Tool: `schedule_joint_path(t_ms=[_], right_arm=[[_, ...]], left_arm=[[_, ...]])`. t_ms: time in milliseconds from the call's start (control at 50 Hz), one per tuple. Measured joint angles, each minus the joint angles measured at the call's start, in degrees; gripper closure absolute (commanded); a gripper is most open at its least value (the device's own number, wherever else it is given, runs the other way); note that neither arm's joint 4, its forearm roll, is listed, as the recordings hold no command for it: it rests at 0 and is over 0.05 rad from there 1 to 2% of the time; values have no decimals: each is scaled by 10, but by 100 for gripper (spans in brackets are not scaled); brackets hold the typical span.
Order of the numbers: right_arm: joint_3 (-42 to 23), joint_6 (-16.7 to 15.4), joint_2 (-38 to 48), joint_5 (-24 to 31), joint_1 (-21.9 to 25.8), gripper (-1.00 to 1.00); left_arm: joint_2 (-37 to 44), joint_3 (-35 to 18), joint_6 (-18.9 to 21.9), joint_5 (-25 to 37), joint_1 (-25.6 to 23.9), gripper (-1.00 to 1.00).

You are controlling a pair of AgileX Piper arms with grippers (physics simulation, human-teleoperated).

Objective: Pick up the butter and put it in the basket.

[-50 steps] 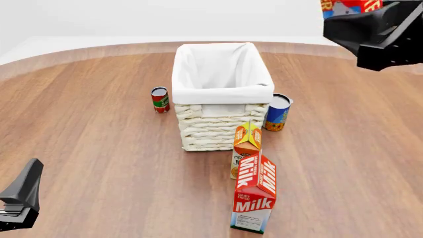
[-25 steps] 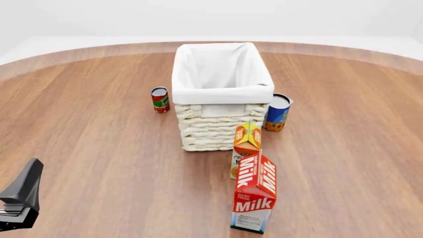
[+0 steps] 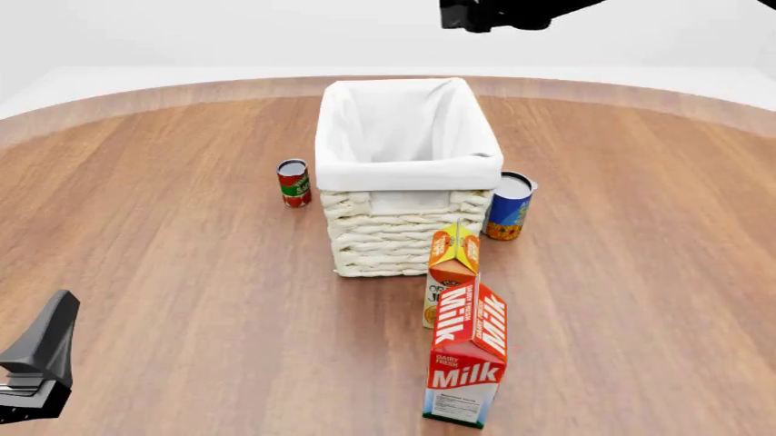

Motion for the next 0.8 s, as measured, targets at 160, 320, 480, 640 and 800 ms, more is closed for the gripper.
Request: schedule_joint_path(t_ms=[160, 320, 480, 640, 800], right_arm=[[9, -8, 25, -2, -3, 100], [12, -9, 49, -15, -5, 100], [12, -4, 73, -33, 1, 100], [3, 2, 100, -49, 11, 100], [-5, 6, 122, -60, 18, 100]], left_arm=[[0, 0, 0, 0, 0, -100], [0, 0, 0, 0, 0, -100], [0, 0, 0, 0, 0, -100], [0, 0, 0, 0, 0, -100], [0, 0, 0, 0, 0, -100]])
